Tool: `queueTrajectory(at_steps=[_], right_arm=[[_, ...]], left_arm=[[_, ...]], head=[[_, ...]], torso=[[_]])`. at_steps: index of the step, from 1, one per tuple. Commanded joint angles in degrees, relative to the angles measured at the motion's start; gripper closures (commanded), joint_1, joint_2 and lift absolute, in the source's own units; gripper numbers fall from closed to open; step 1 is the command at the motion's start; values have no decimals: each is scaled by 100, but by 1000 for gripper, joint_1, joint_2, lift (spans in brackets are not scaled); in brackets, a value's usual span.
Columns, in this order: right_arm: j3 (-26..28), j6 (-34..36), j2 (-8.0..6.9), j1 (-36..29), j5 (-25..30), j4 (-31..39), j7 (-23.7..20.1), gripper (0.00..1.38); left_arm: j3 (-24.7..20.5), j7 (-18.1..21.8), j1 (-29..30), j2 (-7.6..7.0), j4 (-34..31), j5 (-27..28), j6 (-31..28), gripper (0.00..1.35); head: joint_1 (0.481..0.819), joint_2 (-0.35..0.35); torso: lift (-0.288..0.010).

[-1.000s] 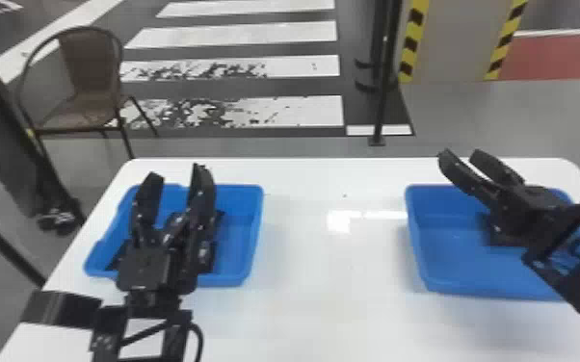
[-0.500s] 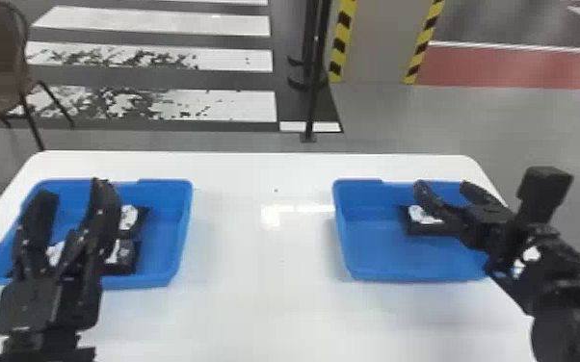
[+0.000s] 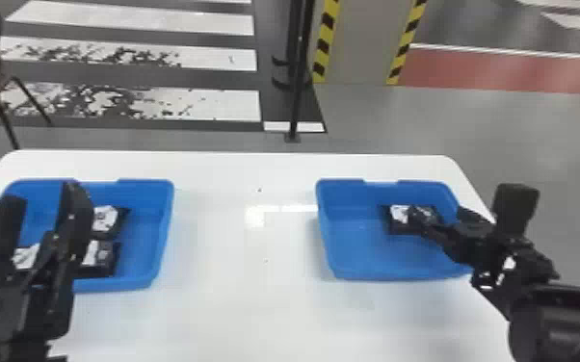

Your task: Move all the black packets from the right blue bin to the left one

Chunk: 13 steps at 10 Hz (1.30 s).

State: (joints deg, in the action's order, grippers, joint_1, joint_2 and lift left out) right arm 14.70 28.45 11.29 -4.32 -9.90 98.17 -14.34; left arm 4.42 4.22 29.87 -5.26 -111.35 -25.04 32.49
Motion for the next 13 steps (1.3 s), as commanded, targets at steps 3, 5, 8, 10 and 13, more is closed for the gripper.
queueTrajectory(at_steps=[3,5,8,10,13], right_arm=[[3,24,22,418,30,-740,-8,67],[-31,24,22,474,-4,-839,-25,62],[-202,24,22,657,-73,-1064,-25,62],[-316,24,-4,798,-84,-1246,-8,64],[-316,38,-40,798,42,-1232,168,65]], left_arm=[[3,0,-6,8,4,59,13,404],[-8,0,-20,8,4,70,-15,404],[-20,0,-20,8,4,70,-29,404],[-20,0,-20,8,4,70,-57,404],[-31,0,-6,8,4,59,-43,404]], head=[[695,-159],[695,-162],[695,-151],[695,-138],[695,-130]], torso=[[-140],[-140],[-140],[-140],[-140]])
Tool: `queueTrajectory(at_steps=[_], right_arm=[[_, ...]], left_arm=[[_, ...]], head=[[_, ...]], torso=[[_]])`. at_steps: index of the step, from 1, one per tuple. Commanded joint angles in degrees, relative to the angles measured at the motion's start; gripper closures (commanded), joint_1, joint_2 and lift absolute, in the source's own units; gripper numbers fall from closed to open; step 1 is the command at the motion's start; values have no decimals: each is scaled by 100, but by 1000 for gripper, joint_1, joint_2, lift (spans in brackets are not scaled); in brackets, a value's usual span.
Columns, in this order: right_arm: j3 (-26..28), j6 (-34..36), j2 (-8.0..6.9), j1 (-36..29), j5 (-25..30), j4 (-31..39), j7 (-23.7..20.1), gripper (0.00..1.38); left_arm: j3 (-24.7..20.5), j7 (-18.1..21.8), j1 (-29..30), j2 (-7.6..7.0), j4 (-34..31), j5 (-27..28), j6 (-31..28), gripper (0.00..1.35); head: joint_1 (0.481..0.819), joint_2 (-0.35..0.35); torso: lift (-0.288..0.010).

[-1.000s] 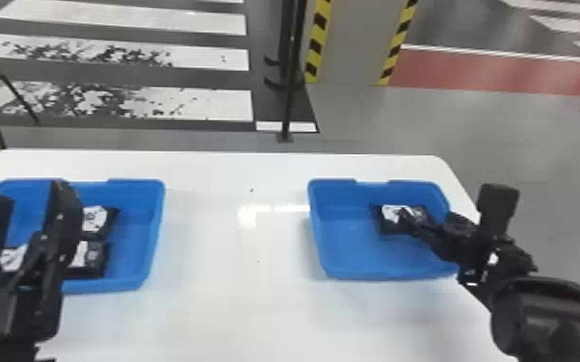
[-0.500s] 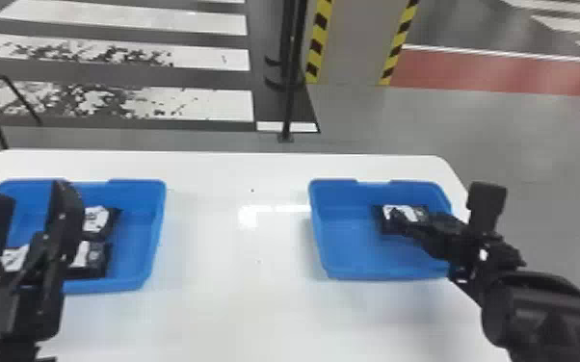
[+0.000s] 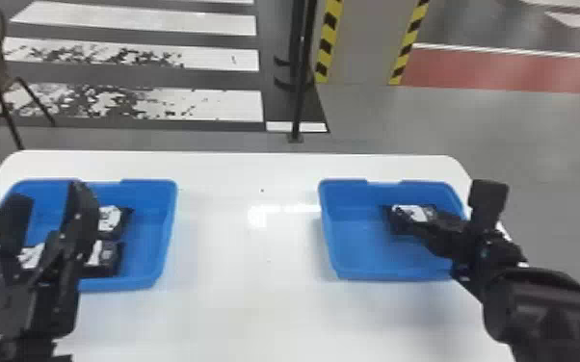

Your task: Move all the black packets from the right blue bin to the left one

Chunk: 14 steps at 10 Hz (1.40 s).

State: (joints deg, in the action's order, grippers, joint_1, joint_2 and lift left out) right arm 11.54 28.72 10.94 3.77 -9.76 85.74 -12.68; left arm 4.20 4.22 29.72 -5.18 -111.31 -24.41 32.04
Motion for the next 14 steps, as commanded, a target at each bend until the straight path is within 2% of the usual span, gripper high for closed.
queueTrajectory(at_steps=[1,8,9,10,11,12,13,14], right_arm=[[0,193,-13,-39,130,166,117,65],[-57,306,-13,397,130,-495,196,93],[-126,418,14,453,176,-509,178,357],[-171,573,14,495,233,-495,187,866],[-171,629,14,495,233,-495,187,953],[-171,629,14,495,233,-495,187,1108],[-171,615,14,453,164,-467,187,1170],[-171,488,14,355,84,-340,187,1170]], left_arm=[[-20,0,23,-1,0,-4,3,404],[-32,0,23,8,0,-4,17,404],[-43,0,9,8,0,-4,17,404],[-55,0,9,8,0,-4,31,404],[-55,0,9,8,0,7,17,404],[-66,0,23,17,0,7,17,406],[-66,0,23,17,0,-4,17,409],[-66,0,23,17,0,7,17,410]], head=[[695,-131],[695,-137],[695,-135],[695,-133],[695,-128],[695,-126],[695,-125],[695,-124]], torso=[[-140],[-140],[-140],[-140],[-140],[-140],[-140],[-140]])
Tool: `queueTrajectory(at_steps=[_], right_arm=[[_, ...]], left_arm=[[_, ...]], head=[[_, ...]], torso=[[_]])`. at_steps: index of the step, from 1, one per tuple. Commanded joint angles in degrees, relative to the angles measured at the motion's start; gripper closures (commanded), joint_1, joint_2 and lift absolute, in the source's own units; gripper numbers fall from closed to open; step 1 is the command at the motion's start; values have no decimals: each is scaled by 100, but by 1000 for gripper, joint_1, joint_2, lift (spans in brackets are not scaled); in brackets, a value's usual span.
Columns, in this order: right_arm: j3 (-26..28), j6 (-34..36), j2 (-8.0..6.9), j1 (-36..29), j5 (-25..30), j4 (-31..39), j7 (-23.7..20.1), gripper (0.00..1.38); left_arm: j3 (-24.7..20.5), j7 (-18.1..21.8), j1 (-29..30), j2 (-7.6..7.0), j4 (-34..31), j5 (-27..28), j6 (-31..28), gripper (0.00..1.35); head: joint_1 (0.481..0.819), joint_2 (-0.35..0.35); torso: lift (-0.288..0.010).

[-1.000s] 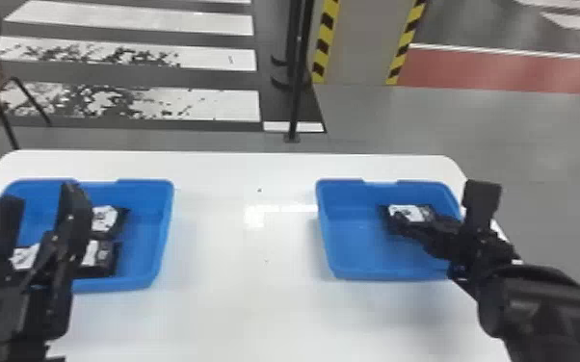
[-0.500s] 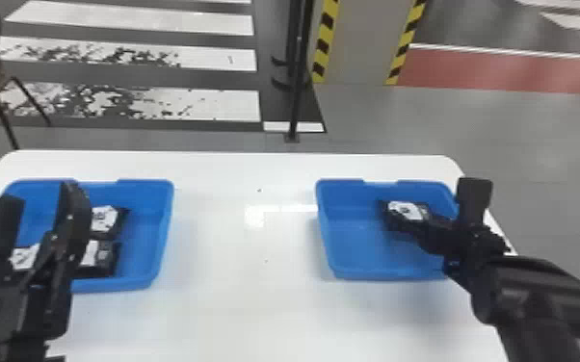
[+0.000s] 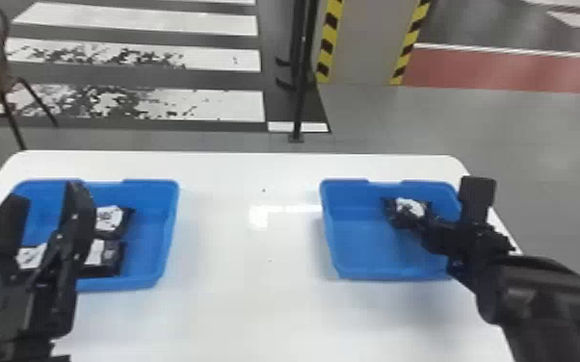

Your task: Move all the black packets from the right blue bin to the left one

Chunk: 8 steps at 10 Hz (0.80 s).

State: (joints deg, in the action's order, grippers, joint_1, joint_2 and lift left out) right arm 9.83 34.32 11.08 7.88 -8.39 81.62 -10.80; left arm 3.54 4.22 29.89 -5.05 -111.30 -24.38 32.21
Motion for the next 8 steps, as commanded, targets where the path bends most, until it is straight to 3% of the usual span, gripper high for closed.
queueTrajectory(at_steps=[1,4,6,8], right_arm=[[0,-170,-9,-197,-212,325,-1,1170],[34,-437,-9,-633,-1160,1070,-370,1170],[34,-916,0,-675,-1857,1140,-968,1170],[-571,-1408,158,-310,-2783,634,-1882,1170]], left_arm=[[0,0,6,-5,0,-7,0,410],[-11,0,6,4,0,15,42,410],[11,0,-8,4,-14,15,-14,426],[34,0,-22,4,0,61,-70,426]], head=[[695,-122],[695,-98],[695,-56],[695,-27]], torso=[[-140],[-140],[-140],[-140]])
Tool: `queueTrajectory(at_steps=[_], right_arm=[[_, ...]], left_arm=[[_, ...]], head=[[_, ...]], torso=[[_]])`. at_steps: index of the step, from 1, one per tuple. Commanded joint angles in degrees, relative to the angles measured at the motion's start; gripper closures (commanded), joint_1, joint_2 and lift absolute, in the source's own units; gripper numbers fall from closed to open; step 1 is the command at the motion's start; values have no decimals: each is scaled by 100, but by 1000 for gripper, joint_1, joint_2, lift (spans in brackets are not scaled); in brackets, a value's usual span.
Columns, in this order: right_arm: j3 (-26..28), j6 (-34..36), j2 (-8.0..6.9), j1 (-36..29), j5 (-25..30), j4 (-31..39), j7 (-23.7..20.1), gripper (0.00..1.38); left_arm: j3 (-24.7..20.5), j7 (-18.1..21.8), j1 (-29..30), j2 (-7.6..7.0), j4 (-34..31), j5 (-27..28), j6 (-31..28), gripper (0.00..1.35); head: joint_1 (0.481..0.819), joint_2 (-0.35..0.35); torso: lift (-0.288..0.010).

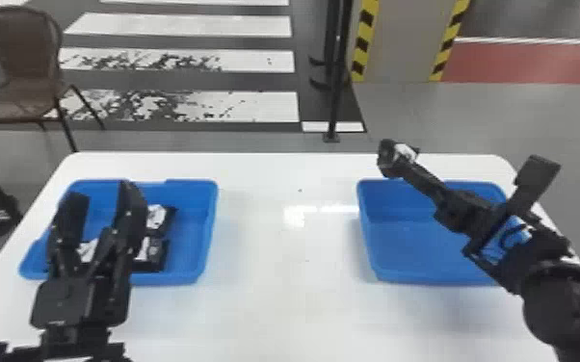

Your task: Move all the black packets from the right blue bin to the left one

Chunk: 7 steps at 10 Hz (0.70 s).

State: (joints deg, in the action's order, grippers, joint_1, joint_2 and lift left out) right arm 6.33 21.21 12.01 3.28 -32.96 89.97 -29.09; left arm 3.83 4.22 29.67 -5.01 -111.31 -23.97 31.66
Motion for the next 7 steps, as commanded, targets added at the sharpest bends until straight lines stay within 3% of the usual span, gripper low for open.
queueTrajectory(at_steps=[1,5,7], right_arm=[[-496,-97,109,375,-497,-370,-493,1170],[-1661,410,205,825,-1194,-285,-1416,1170],[-2141,508,223,1064,-1411,-468,-1653,1170]], left_arm=[[17,0,-14,0,0,32,-57,426],[74,0,-56,0,-14,43,-86,429],[109,0,-113,0,-28,123,-100,429]], head=[[695,11],[695,147],[695,222]], torso=[[-140],[-140],[-140]])
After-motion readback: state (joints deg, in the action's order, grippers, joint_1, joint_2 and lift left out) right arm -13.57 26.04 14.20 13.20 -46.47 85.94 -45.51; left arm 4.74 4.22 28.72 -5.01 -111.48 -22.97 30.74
